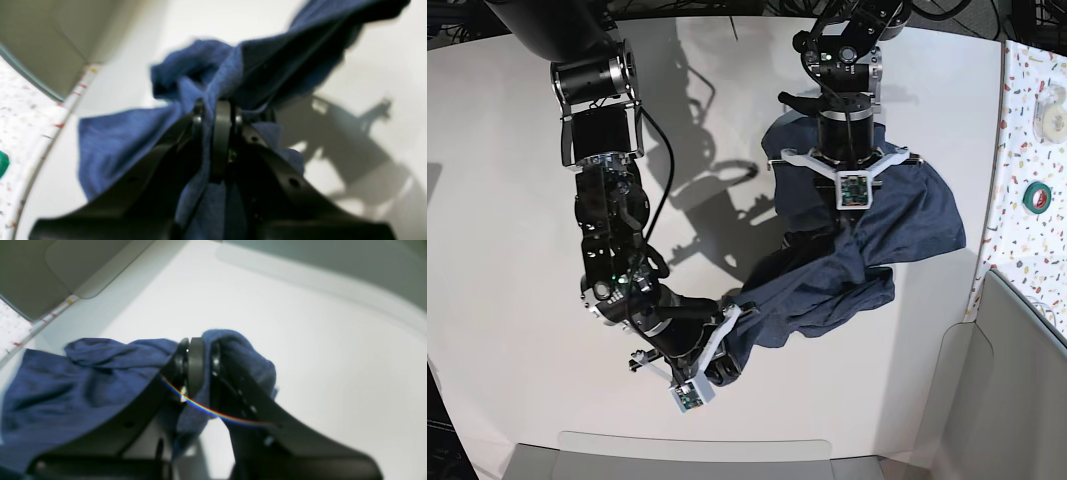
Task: Layout the t-shirt on the table in an organized manner, then fold the t-shirt properly
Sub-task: 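Lift the shirt high with both grippers holding opposite edges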
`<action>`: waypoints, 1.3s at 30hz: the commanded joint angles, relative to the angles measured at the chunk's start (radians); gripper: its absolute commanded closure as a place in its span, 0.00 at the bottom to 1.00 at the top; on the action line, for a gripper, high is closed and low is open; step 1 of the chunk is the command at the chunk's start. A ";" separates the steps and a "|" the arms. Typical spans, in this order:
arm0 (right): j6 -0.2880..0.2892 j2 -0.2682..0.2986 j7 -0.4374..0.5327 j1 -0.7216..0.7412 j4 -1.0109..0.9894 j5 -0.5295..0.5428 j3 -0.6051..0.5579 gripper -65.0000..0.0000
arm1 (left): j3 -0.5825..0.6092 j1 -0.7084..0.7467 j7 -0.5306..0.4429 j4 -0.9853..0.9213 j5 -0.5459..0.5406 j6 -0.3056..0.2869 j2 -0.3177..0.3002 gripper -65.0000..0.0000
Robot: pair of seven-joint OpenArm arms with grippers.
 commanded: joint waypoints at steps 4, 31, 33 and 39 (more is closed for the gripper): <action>0.002 -0.053 0.069 0.033 0.016 -0.162 -0.025 0.96 | -0.084 0.043 -0.202 0.018 -0.043 0.010 0.002 1.00; -0.205 -0.118 0.456 0.514 -0.470 0.002 -0.364 0.96 | -0.661 -0.078 -0.366 0.024 -0.066 0.010 0.000 1.00; -0.205 -0.118 0.514 0.540 -0.504 0.014 -0.364 0.96 | -0.715 -0.116 -0.366 0.024 -0.066 -0.020 -0.001 1.00; -0.207 -0.118 0.622 0.680 -0.559 0.097 -0.372 0.96 | -0.903 -0.257 -0.365 0.024 -0.065 -0.169 -0.004 1.00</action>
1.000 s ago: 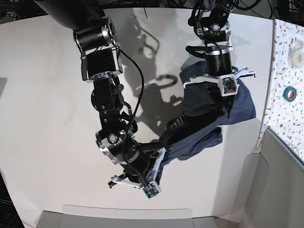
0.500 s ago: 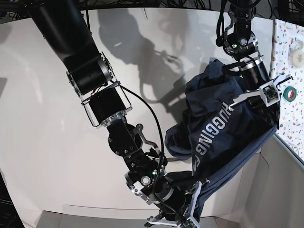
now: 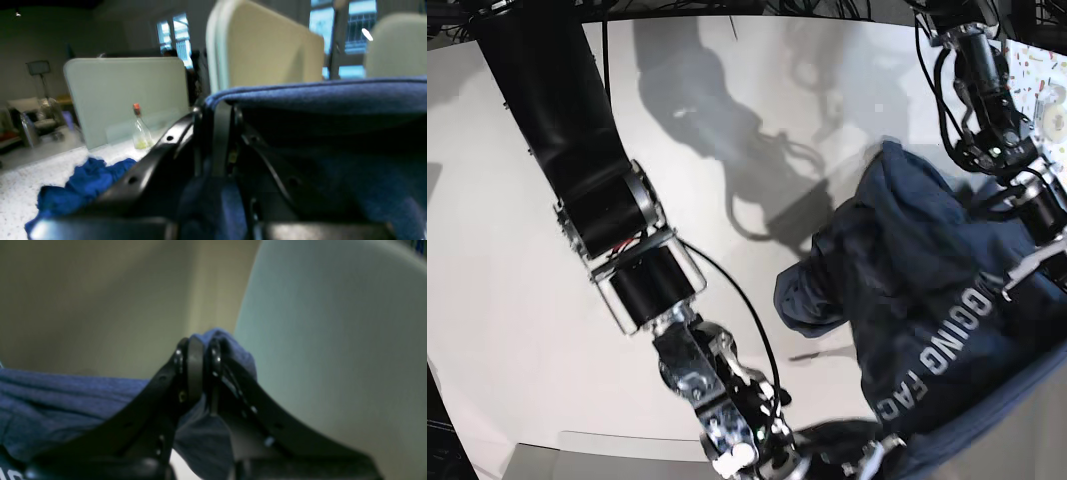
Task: Layout the t-shirt on the table in an organized manner, then fold the t-shirt properly
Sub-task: 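Lift the shirt high with both grippers holding opposite edges, then swing the lifted shirt with both grippers and stretch it apart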
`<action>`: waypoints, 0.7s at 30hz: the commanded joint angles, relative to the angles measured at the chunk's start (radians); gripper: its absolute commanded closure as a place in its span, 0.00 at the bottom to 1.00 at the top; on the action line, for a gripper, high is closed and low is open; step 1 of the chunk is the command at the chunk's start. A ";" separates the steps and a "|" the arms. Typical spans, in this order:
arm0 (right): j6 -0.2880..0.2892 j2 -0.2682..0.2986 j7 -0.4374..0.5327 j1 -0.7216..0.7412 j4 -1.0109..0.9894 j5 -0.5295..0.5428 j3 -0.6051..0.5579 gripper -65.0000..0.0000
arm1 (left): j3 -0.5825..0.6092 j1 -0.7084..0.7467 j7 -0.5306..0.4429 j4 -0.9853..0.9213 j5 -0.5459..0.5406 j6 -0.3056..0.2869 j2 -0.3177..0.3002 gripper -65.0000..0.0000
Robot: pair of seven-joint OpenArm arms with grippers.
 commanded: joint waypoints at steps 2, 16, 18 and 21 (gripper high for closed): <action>-0.060 0.011 0.059 0.108 0.013 0.021 0.001 0.96 | -0.081 -0.073 -0.028 0.019 0.023 0.021 -0.018 1.00; -0.060 0.011 0.076 0.164 0.020 0.304 -0.002 0.96 | -0.136 -0.338 -0.028 0.019 0.033 -0.028 -0.204 1.00; -0.060 0.011 0.076 0.164 0.020 0.308 0.000 0.96 | -0.131 -0.364 -0.028 0.019 0.081 -0.030 -0.222 1.00; -0.060 0.011 0.076 0.164 0.022 0.310 0.000 0.96 | -0.127 -0.403 -0.030 0.019 0.141 -0.030 -0.224 1.00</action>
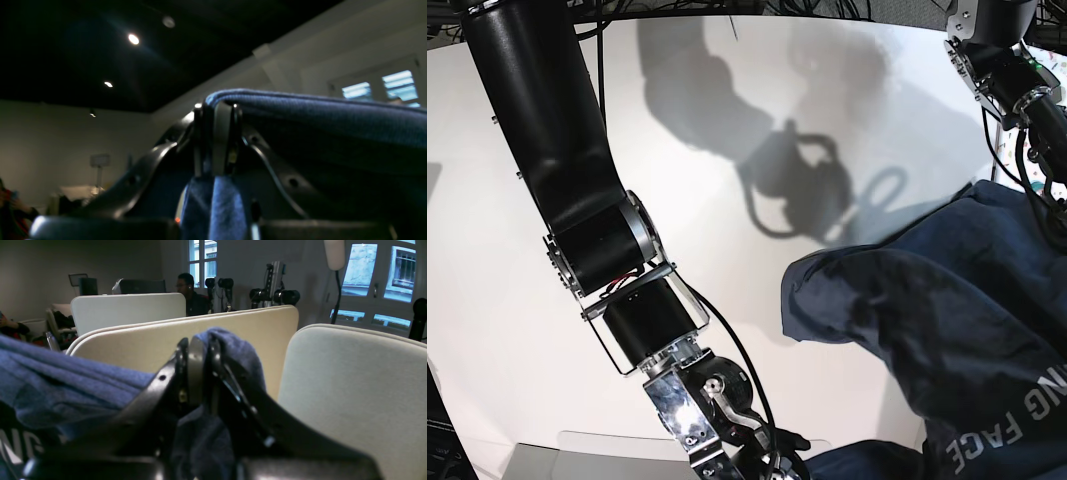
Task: Layout the t-shirt on the table in an organized manner, then fold the t-shirt properly
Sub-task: 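Swing the lifted shirt with both grippers and stretch it apart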
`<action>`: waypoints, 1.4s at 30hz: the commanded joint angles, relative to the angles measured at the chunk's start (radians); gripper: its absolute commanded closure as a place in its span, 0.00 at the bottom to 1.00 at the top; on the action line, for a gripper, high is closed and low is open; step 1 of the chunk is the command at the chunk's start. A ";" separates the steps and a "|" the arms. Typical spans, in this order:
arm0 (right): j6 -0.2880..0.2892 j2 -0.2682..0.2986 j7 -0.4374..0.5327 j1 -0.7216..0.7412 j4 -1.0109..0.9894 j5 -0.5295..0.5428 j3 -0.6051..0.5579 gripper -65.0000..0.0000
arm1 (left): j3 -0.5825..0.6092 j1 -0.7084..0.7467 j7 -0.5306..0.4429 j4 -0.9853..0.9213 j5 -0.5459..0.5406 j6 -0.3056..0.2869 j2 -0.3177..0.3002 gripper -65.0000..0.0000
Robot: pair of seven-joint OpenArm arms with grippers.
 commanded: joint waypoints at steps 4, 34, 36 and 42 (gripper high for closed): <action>-0.057 0.021 0.025 0.040 0.005 -0.017 0.023 0.96 | 0.014 -0.049 -0.029 0.015 0.048 0.069 -0.045 1.00; -0.057 0.194 -0.491 -0.612 0.658 0.110 -0.014 0.96 | 0.030 0.629 -0.211 0.017 0.046 0.075 0.300 1.00; -0.057 0.242 -0.493 -0.638 0.703 0.110 -0.012 0.96 | 0.065 0.677 -0.222 0.017 0.046 0.075 0.309 1.00; -0.184 0.400 -0.493 -0.673 0.838 0.110 -0.011 0.96 | 0.166 0.814 -0.226 0.015 0.046 0.077 0.312 1.00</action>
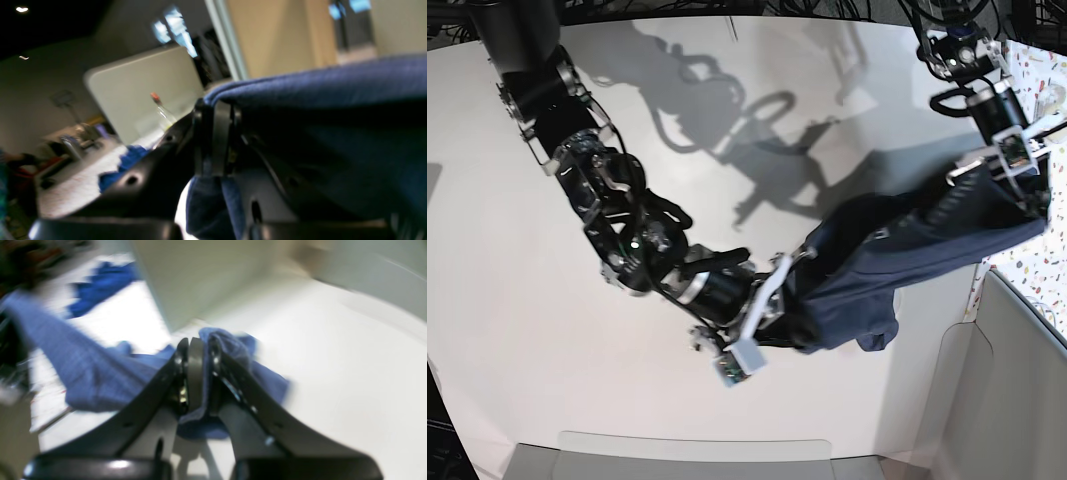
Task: Layout the t-shirt on the table in an organized manner, then fold the t-shirt properly
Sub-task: 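Swing the lifted shirt with both grippers and stretch it apart, then lay the shirt down on the table with both grippers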
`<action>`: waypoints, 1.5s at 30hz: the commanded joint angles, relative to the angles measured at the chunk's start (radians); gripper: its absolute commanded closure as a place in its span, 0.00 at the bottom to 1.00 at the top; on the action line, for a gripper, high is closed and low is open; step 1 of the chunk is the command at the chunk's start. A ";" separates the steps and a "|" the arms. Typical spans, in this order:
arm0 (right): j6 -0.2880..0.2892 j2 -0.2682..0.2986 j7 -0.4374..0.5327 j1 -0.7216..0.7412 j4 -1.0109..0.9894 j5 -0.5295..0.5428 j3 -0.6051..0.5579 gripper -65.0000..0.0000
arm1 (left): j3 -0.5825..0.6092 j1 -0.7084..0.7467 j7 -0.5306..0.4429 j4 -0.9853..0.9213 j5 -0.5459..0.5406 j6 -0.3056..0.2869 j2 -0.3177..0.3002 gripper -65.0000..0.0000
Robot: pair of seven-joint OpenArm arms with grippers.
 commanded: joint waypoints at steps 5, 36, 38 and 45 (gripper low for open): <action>-0.149 0.136 0.025 0.040 0.092 -0.006 0.011 0.96 | 0.077 0.079 -0.025 0.018 0.007 0.032 0.028 1.00; -0.205 0.332 -0.279 -0.184 -0.044 -0.672 0.166 0.96 | 0.982 0.080 0.176 -0.074 0.014 0.023 -0.136 1.00; -0.205 0.320 -0.277 -0.177 -0.084 -0.744 0.166 0.96 | 1.081 0.031 0.231 -0.074 0.014 0.023 -0.139 1.00; -0.056 0.208 -0.277 -0.123 -0.165 -0.955 0.166 0.96 | 1.384 -0.205 0.363 -0.071 -0.060 -0.008 -0.240 1.00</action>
